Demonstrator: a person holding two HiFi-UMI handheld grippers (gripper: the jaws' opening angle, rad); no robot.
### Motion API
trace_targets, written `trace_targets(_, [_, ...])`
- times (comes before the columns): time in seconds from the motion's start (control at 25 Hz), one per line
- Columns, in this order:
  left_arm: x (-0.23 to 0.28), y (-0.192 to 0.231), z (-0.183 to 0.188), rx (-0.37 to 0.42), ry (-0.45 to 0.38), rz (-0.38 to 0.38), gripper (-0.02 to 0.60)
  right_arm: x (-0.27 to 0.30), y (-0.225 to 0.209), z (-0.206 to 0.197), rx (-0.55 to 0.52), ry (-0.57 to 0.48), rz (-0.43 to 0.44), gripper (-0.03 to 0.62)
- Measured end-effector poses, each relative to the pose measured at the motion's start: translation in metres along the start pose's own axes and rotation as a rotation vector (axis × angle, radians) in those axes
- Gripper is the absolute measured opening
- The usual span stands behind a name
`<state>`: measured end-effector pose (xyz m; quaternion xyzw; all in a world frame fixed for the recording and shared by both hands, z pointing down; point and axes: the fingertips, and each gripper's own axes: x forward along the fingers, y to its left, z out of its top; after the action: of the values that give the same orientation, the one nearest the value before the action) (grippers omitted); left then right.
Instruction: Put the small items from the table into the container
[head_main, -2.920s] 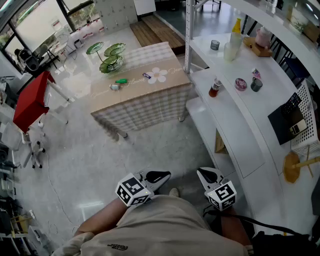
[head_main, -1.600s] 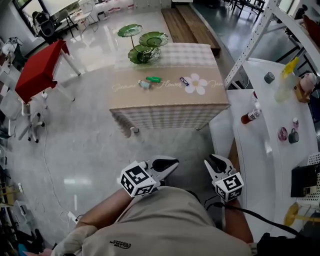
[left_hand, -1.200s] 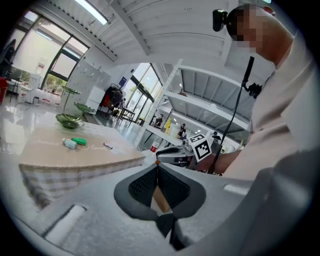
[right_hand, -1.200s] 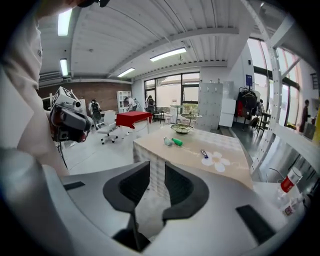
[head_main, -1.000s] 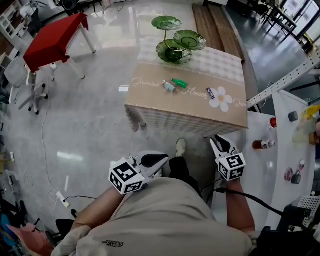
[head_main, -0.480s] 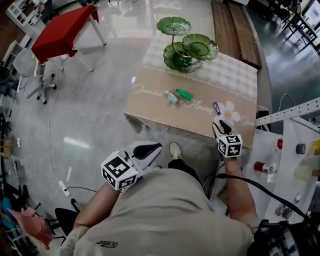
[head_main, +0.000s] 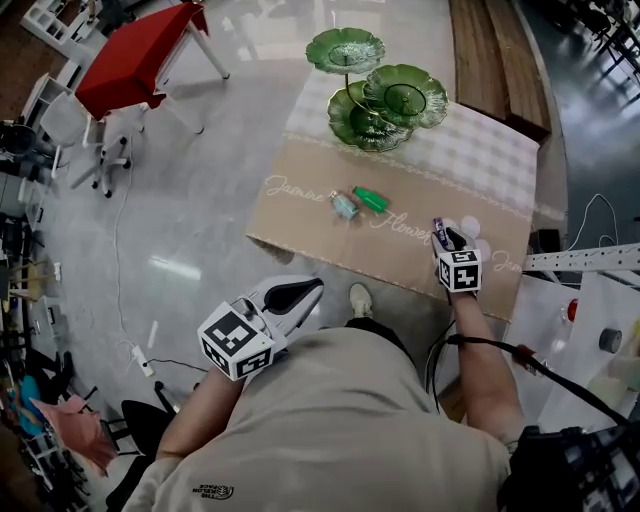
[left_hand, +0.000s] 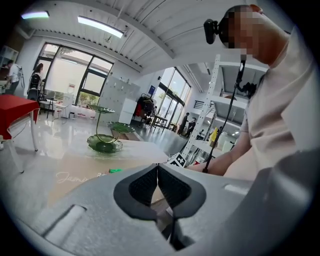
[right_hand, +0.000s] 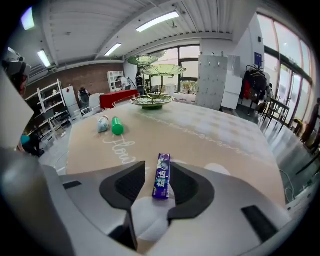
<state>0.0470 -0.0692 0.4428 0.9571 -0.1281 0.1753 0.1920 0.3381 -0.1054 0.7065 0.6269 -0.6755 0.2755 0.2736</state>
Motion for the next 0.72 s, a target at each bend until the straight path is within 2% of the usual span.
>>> trace_targets(0.12, [0.012, 0.004, 0.004, -0.009, -0.001, 0.022, 0.008, 0.012, -0.005, -0.007, -0.004, 0.031, 0.009, 0.16])
trace_targets(0.24, [0.024, 0.008, 0.009, -0.013, -0.006, 0.036, 0.009, 0.015, -0.007, -0.011, -0.01, 0.043, 0.027, 0.112])
trace_targets(0.44, [0.041, 0.01, 0.017, -0.016, -0.01, 0.043, 0.008, 0.012, -0.007, -0.008, -0.027, 0.041, 0.068, 0.097])
trace_targets(0.56, [0.047, 0.011, 0.02, -0.02, -0.016, 0.049, 0.008, 0.001, -0.01, 0.011, -0.034, 0.019, 0.099, 0.095])
trace_targets(0.72, [0.054, 0.012, 0.02, -0.024, -0.027, 0.051, 0.008, -0.021, -0.015, 0.058, -0.08, -0.037, 0.141, 0.095])
